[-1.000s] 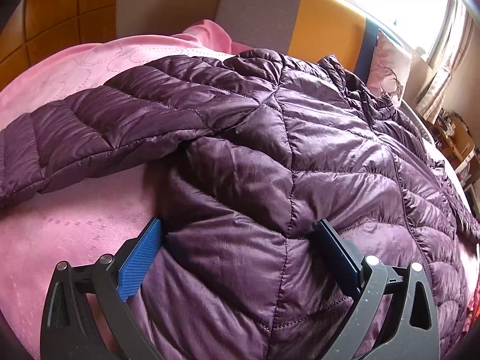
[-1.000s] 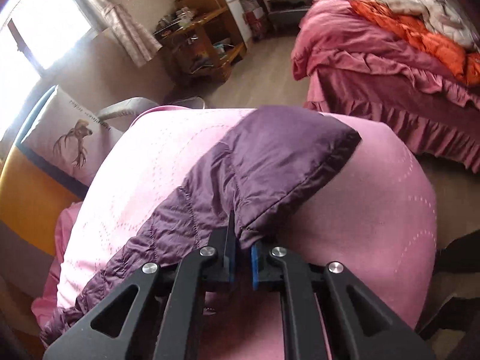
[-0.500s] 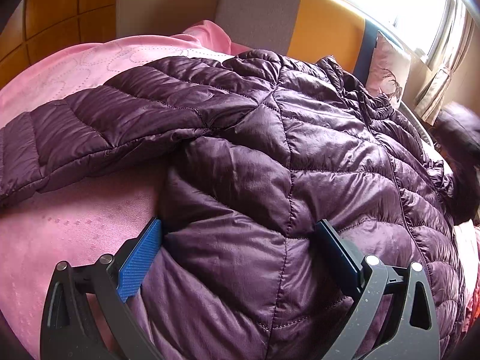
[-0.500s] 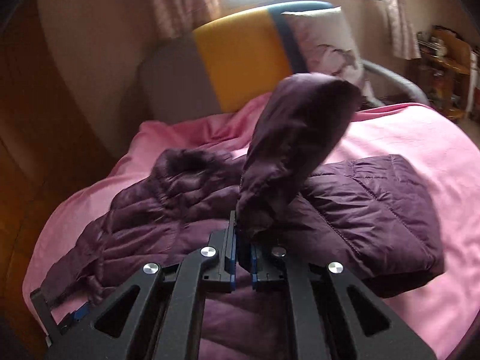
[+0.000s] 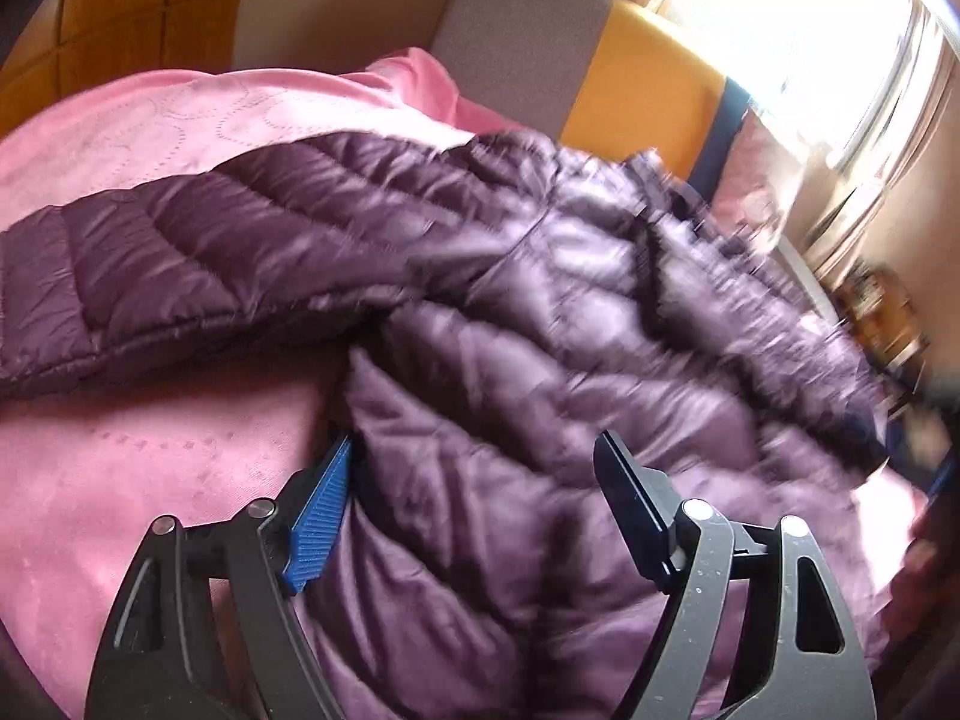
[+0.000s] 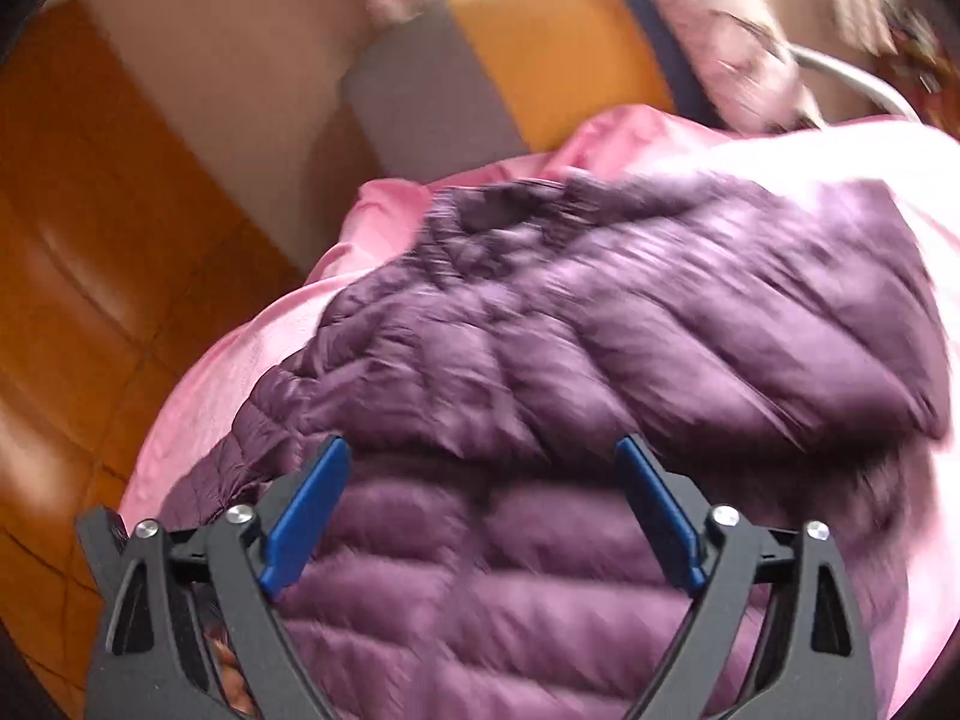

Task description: Fold large clothes

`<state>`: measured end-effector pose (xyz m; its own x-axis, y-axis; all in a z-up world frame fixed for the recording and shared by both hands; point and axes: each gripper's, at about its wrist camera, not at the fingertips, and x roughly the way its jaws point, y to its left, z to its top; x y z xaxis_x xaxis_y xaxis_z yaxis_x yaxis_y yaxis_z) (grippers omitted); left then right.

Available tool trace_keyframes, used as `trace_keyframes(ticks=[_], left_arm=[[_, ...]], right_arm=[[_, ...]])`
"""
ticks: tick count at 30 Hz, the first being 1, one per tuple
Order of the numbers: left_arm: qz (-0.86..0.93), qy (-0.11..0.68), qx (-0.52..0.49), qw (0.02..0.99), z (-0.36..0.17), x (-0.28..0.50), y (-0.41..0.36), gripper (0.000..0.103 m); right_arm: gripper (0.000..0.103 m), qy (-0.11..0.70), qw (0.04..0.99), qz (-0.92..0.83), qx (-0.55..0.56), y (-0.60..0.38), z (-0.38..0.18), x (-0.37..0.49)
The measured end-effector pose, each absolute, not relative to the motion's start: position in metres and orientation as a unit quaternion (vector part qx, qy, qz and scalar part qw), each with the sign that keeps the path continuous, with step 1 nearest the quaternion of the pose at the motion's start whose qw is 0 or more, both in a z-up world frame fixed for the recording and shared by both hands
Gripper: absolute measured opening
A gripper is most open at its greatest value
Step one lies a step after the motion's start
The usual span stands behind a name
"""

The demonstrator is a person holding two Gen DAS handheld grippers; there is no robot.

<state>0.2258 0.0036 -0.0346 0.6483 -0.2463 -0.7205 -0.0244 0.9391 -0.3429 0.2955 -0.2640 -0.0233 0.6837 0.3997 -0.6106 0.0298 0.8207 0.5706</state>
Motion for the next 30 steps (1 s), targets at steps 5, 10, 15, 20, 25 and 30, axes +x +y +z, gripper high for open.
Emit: trace_keyframes(ticks=[5,10,15,20,25,30], left_arm=[[-0.122,0.4,-0.186,0.889,-0.008,0.253,-0.013,0.078],[-0.144,0.378,-0.122,0.906,0.013,0.286,-0.066,0.091],[-0.158,0.417,-0.107,0.889,-0.004,0.332,-0.101,0.092],[-0.167,0.457,-0.124,0.865,-0.026,0.354,-0.11,0.008],[-0.15,0.416,-0.183,0.878,-0.002,0.335,-0.064,0.005],[-0.105,0.409,-0.168,0.891,-0.006,0.31,-0.023,0.005]], right_arm=[[0.095,0.378,0.846,0.067,0.371,-0.31,-0.054,0.271],[0.101,0.35,0.838,0.057,0.415,-0.334,-0.061,0.271],[0.101,0.337,0.831,0.046,0.44,-0.346,-0.068,0.281],[0.101,0.317,0.82,0.03,0.475,-0.368,-0.07,0.288],[0.101,0.273,0.802,0.018,0.531,-0.392,-0.069,0.293],[0.101,0.253,0.776,0.022,0.578,-0.406,-0.075,0.289]])
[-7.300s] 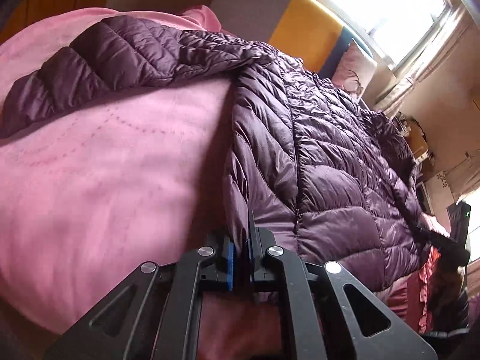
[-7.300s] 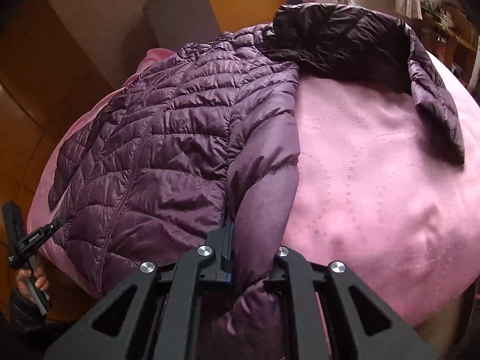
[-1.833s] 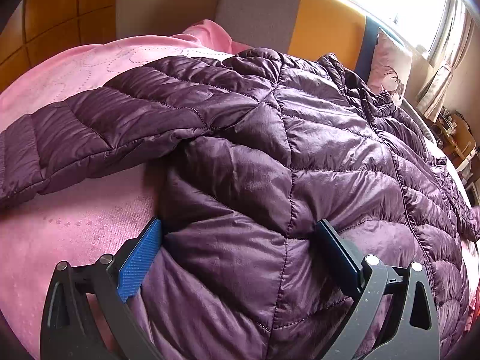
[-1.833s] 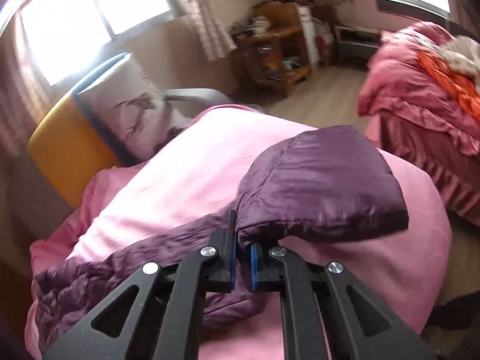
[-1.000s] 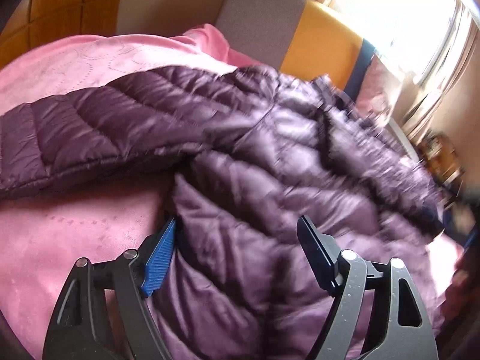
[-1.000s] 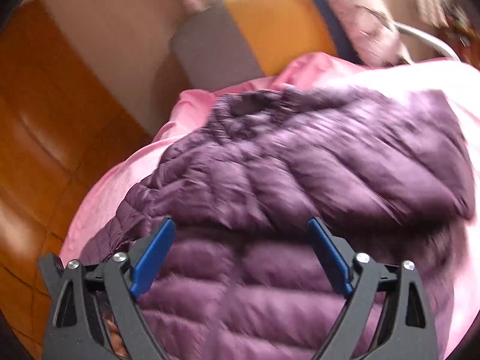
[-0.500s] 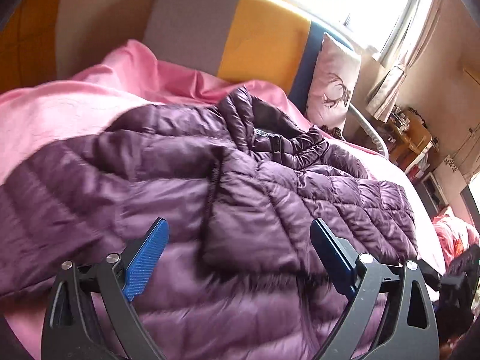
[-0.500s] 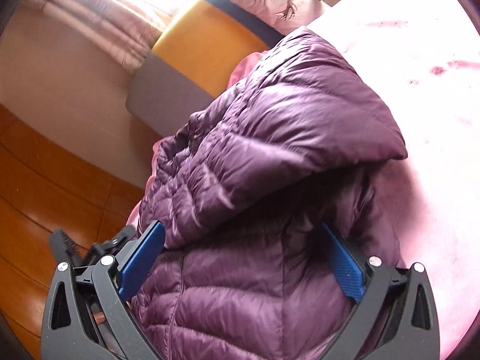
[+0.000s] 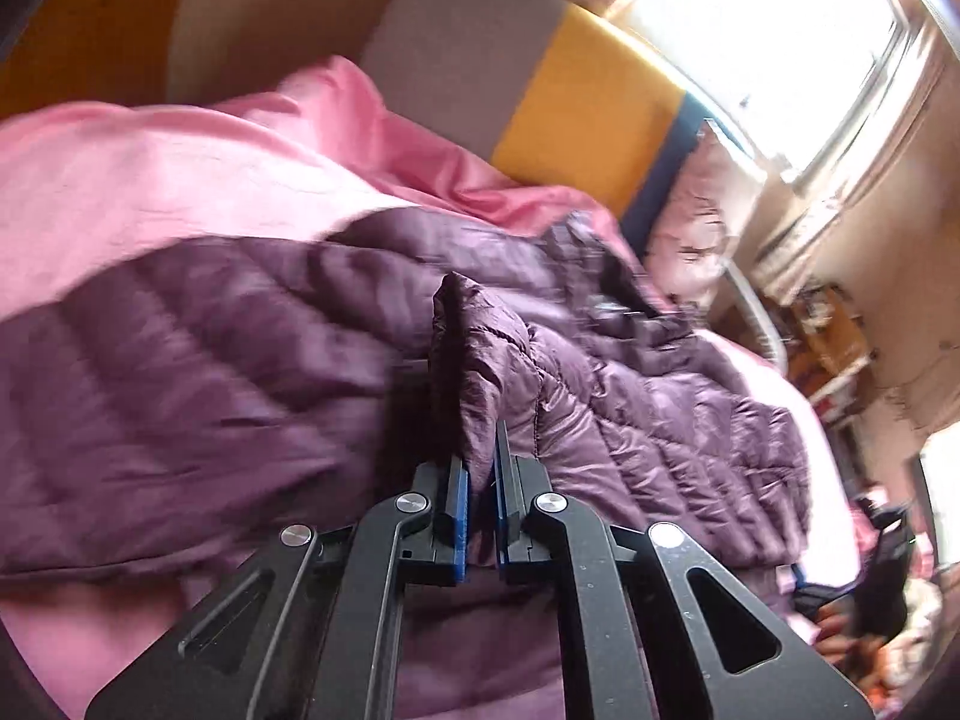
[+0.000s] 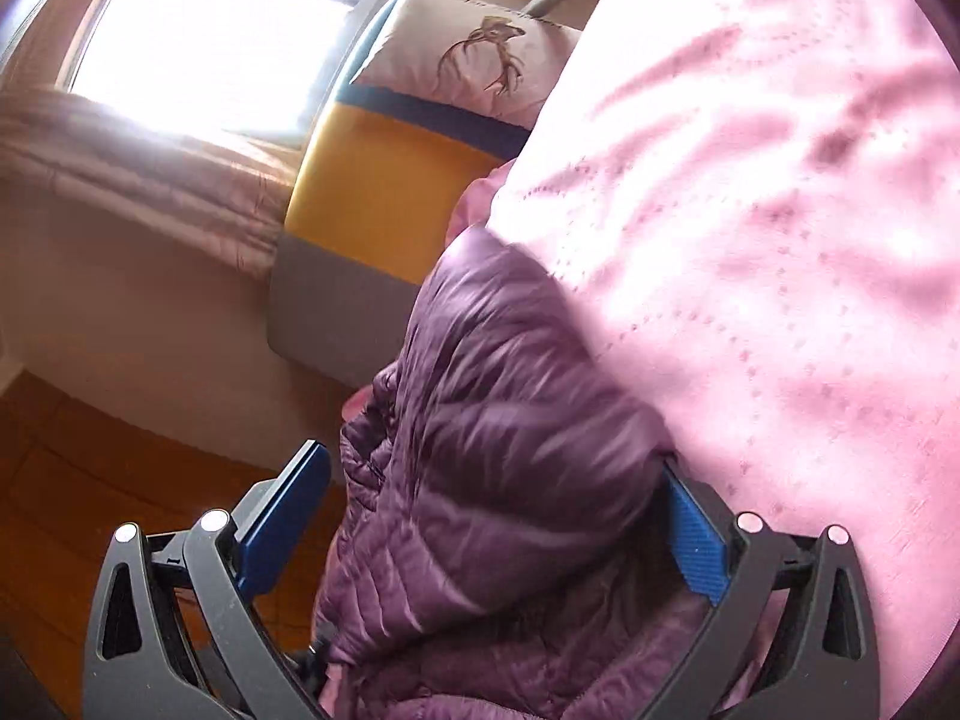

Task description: Fold large clothes

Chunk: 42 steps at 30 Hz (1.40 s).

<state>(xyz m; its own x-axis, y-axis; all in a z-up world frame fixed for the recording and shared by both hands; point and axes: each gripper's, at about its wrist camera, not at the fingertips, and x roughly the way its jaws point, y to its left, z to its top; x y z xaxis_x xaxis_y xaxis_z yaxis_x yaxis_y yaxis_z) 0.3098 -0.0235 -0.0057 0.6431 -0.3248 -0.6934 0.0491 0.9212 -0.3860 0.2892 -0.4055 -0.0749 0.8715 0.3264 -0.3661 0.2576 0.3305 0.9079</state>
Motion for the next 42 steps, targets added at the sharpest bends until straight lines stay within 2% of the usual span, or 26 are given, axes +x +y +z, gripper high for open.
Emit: trace_keyframes(ticks=[5,11,13,17,20,23,25,29,34,38,42], left_arm=[[-0.097,0.435,-0.172,0.878,-0.025,0.3,-0.004,0.005],[-0.082,0.403,-0.161,0.897,-0.002,0.298,0.001,0.005],[-0.078,0.393,-0.173,0.9,0.007,0.3,0.007,0.005],[-0.065,0.379,-0.134,0.913,0.016,0.298,0.006,0.005],[-0.039,0.359,-0.138,0.922,0.022,0.297,0.012,0.005],[-0.025,0.382,-0.137,0.913,0.011,0.306,0.01,0.005],[-0.024,0.397,-0.113,0.911,0.0,0.309,0.002,0.005],[-0.026,0.413,-0.05,0.909,-0.027,0.307,-0.023,0.005],[-0.019,0.422,-0.058,0.904,-0.032,0.313,-0.023,0.007],[-0.016,0.39,-0.085,0.917,-0.008,0.303,-0.011,0.023],[-0.014,0.389,-0.081,0.918,-0.003,0.304,-0.006,0.024]], right_arm=[[0.101,0.297,0.804,0.005,0.515,-0.406,-0.061,0.268],[0.099,0.304,0.862,0.023,0.405,-0.387,-0.021,0.258],[0.096,0.308,0.878,0.031,0.366,-0.373,-0.01,0.267],[0.08,0.331,0.891,0.034,0.31,-0.348,-0.004,0.307],[0.08,0.36,0.892,0.023,0.273,-0.334,-0.012,0.348],[0.08,0.397,0.889,-0.031,0.226,-0.33,-0.036,0.382],[0.076,0.443,0.873,-0.076,0.188,-0.334,-0.066,0.399],[0.077,0.429,0.885,-0.086,0.157,-0.334,-0.085,0.396],[0.078,0.423,0.889,-0.087,0.151,-0.334,-0.088,0.392],[0.077,0.422,0.89,-0.117,0.132,-0.335,-0.081,0.382],[0.08,0.426,0.877,-0.18,0.128,-0.344,-0.078,0.377]])
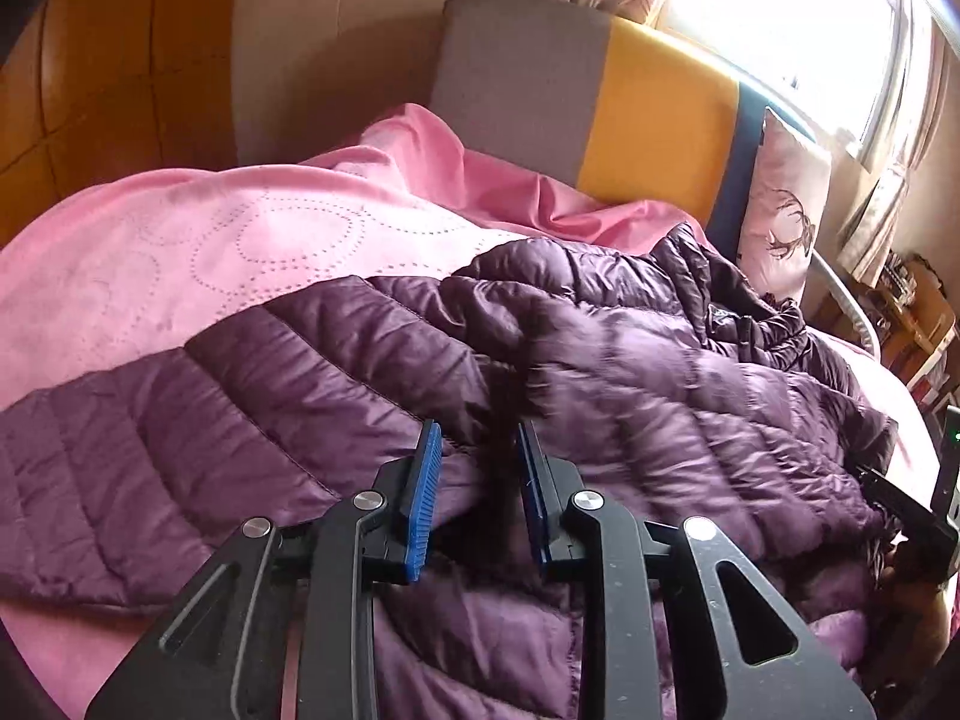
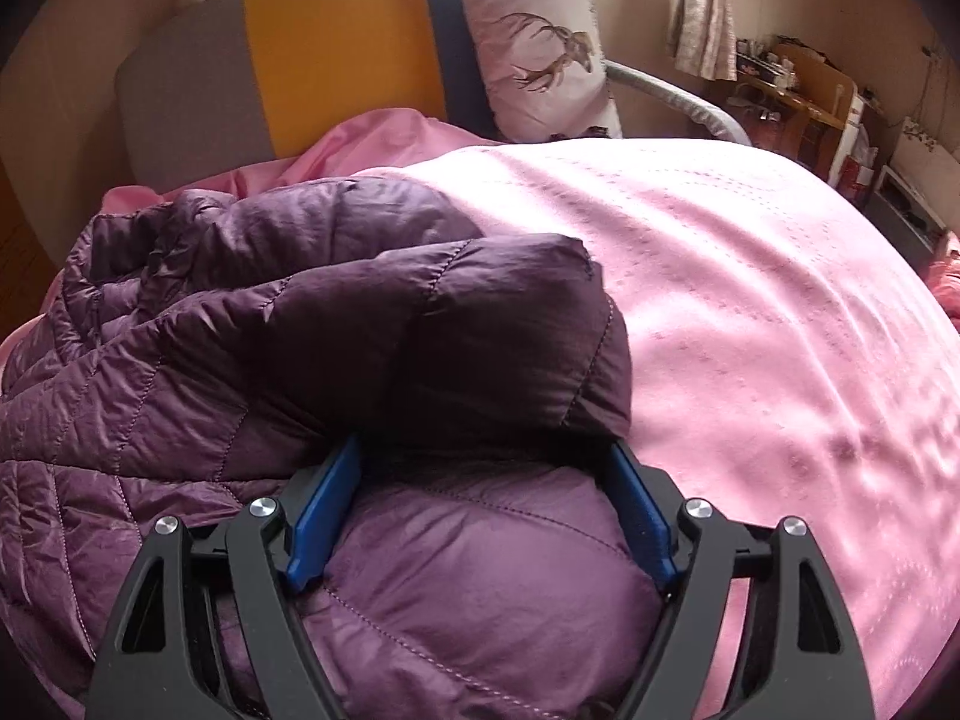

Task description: Fold large clothes

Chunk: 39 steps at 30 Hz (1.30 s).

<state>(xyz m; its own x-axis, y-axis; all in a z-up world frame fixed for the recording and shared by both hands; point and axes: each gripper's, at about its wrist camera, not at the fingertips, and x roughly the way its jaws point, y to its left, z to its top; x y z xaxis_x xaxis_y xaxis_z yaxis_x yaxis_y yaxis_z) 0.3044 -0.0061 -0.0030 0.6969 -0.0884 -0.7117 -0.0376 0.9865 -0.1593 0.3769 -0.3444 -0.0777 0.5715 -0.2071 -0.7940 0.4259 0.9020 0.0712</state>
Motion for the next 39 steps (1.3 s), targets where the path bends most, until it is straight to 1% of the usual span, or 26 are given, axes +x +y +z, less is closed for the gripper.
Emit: trace_keyframes(ticks=[1,2,4,6,8,10,11,12,14,16,17,19,21,28,32,34,35,36,38,39], left_arm=[[-0.014,0.387,-0.084,0.918,-0.002,0.303,-0.005,0.024],[-0.016,0.385,-0.086,0.919,-0.002,0.302,-0.005,0.024],[-0.021,0.372,-0.077,0.925,0.002,0.297,-0.011,0.024],[-0.042,0.352,-0.067,0.933,0.008,0.291,-0.019,0.024],[-0.062,0.35,-0.058,0.933,0.012,0.296,-0.028,0.024],[-0.078,0.355,-0.054,0.93,0.012,0.304,-0.041,0.025],[-0.086,0.363,-0.051,0.927,0.011,0.311,-0.048,0.04],[-0.093,0.371,-0.048,0.923,0.008,0.317,-0.054,0.049],[-0.09,0.379,-0.04,0.92,0.0,0.33,-0.063,0.049],[-0.078,0.413,-0.033,0.907,-0.016,0.343,-0.068,0.052],[-0.072,0.423,-0.033,0.903,-0.025,0.347,-0.068,0.052],[-0.072,0.422,-0.029,0.903,-0.038,0.347,-0.066,0.052],[-0.071,0.41,-0.029,0.909,-0.044,0.342,-0.066,0.053],[-0.067,0.411,-0.025,0.909,-0.052,0.346,-0.071,0.053],[-0.071,0.413,-0.054,0.906,-0.04,0.339,-0.061,0.055],[-0.063,0.406,-0.104,0.906,-0.028,0.322,-0.046,0.062],[-0.06,0.396,-0.124,0.908,-0.022,0.312,-0.04,0.071],[-0.047,0.377,-0.146,0.913,-0.014,0.296,-0.029,0.076],[-0.034,0.36,-0.17,0.917,-0.01,0.273,-0.015,0.076],[-0.025,0.353,-0.185,0.917,-0.009,0.257,-0.003,0.078]], right_arm=[[0.084,0.427,0.875,-0.189,0.126,-0.346,-0.076,0.374],[0.085,0.428,0.875,-0.18,0.134,-0.348,-0.074,0.373],[0.085,0.423,0.878,-0.177,0.138,-0.351,-0.062,0.367],[0.086,0.393,0.894,-0.169,0.135,-0.349,-0.046,0.356],[0.087,0.372,0.909,-0.127,0.141,-0.342,-0.03,0.35],[0.09,0.369,0.916,-0.083,0.136,-0.329,-0.021,0.356],[0.091,0.371,0.917,-0.069,0.132,-0.321,-0.02,0.361],[0.091,0.372,0.918,-0.056,0.126,-0.314,-0.02,0.368],[0.094,0.376,0.919,-0.053,0.111,-0.302,-0.024,0.384],[0.095,0.393,0.913,-0.054,0.099,-0.292,-0.04,0.403],[0.095,0.405,0.908,-0.057,0.091,-0.289,-0.049,0.412],[0.101,0.43,0.898,-0.058,0.078,-0.285,-0.074,0.425],[0.101,0.431,0.897,-0.06,0.076,-0.285,-0.087,0.427],[0.101,0.437,0.895,-0.066,0.061,-0.283,-0.096,0.435],[0.101,0.447,0.89,-0.068,0.06,-0.282,-0.084,0.428],[0.101,0.448,0.889,-0.063,0.07,-0.281,-0.069,0.418],[0.101,0.442,0.891,-0.057,0.084,-0.281,-0.063,0.41],[0.101,0.431,0.895,-0.048,0.101,-0.28,-0.055,0.398],[0.101,0.423,0.898,-0.032,0.116,-0.273,-0.045,0.376],[0.101,0.423,0.898,-0.019,0.119,-0.267,-0.042,0.364]])
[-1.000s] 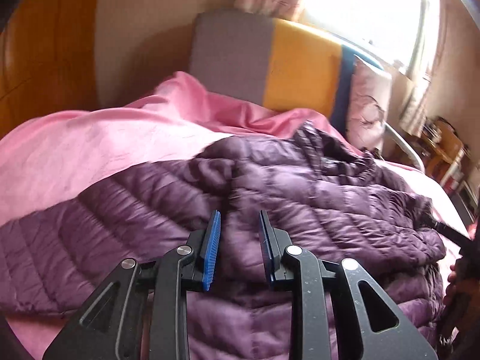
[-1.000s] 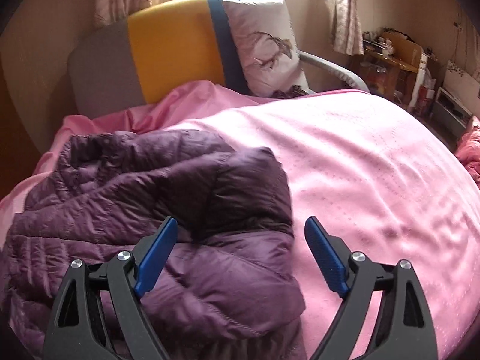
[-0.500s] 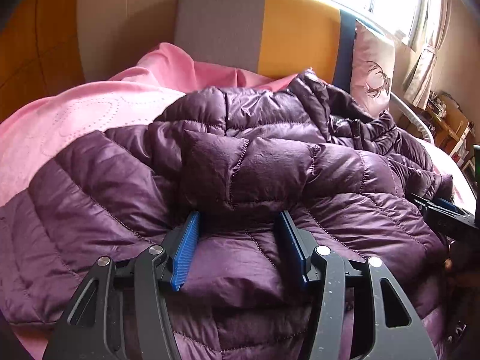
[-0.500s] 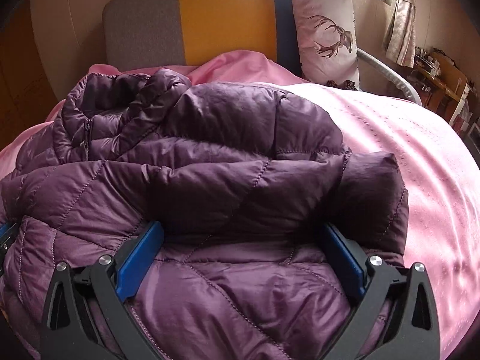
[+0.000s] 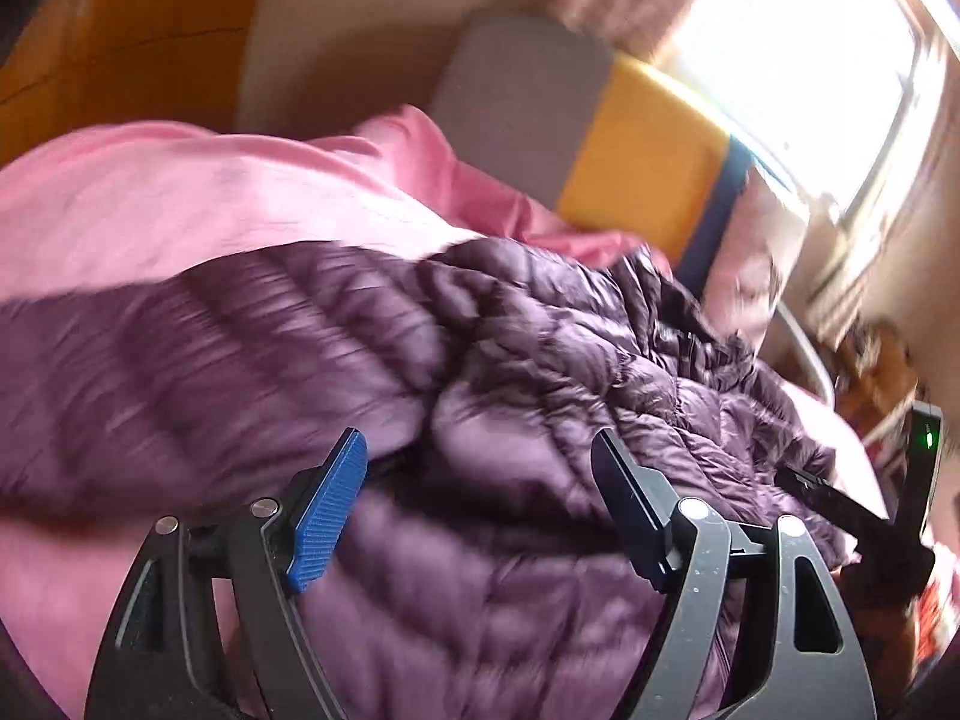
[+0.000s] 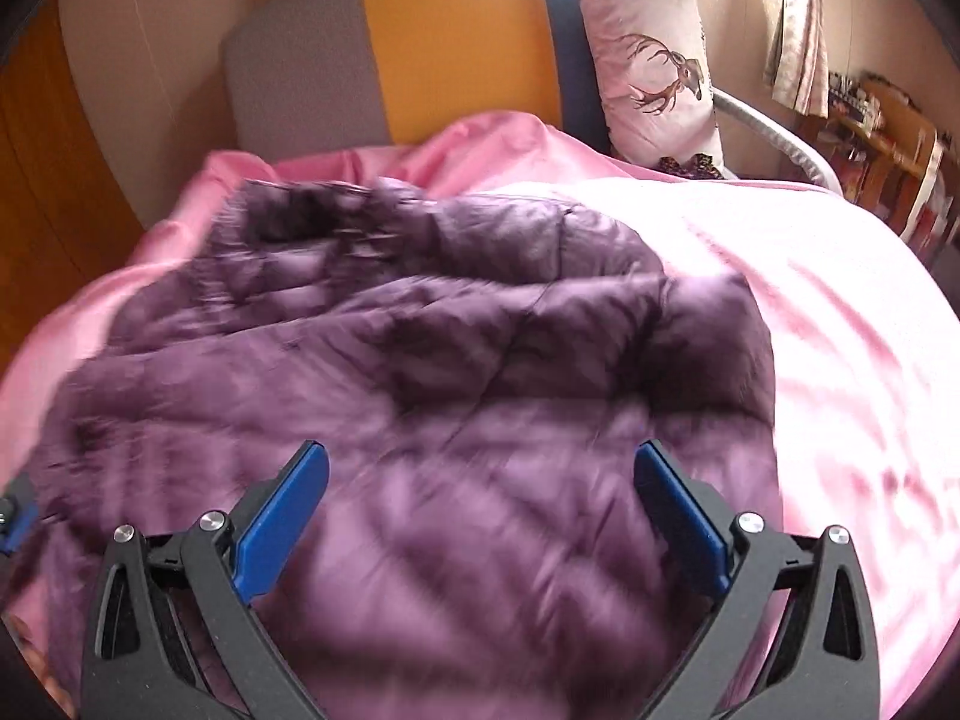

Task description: Fold large clothes

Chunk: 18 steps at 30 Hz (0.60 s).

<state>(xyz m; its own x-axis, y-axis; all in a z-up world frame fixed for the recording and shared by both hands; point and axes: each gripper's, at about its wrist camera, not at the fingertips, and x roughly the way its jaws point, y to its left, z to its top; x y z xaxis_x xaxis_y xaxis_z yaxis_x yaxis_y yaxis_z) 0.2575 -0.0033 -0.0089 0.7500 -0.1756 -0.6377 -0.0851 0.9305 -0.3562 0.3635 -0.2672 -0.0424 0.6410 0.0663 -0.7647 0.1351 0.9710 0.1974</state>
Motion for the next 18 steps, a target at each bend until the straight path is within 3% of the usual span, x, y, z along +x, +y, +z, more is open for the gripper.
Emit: trace_keyframes(ticks=[7,18], left_arm=[[0.065,0.345,-0.272,0.896,-0.031,0.191,0.087,0.084],[0.129,0.277,-0.48,0.822,-0.056,0.104,0.261,0.084]], right_arm=[[0.101,0.473,0.875,0.027,0.099,-0.227,-0.068,0.301],[0.101,0.453,0.888,0.018,0.082,-0.223,-0.083,0.289]])
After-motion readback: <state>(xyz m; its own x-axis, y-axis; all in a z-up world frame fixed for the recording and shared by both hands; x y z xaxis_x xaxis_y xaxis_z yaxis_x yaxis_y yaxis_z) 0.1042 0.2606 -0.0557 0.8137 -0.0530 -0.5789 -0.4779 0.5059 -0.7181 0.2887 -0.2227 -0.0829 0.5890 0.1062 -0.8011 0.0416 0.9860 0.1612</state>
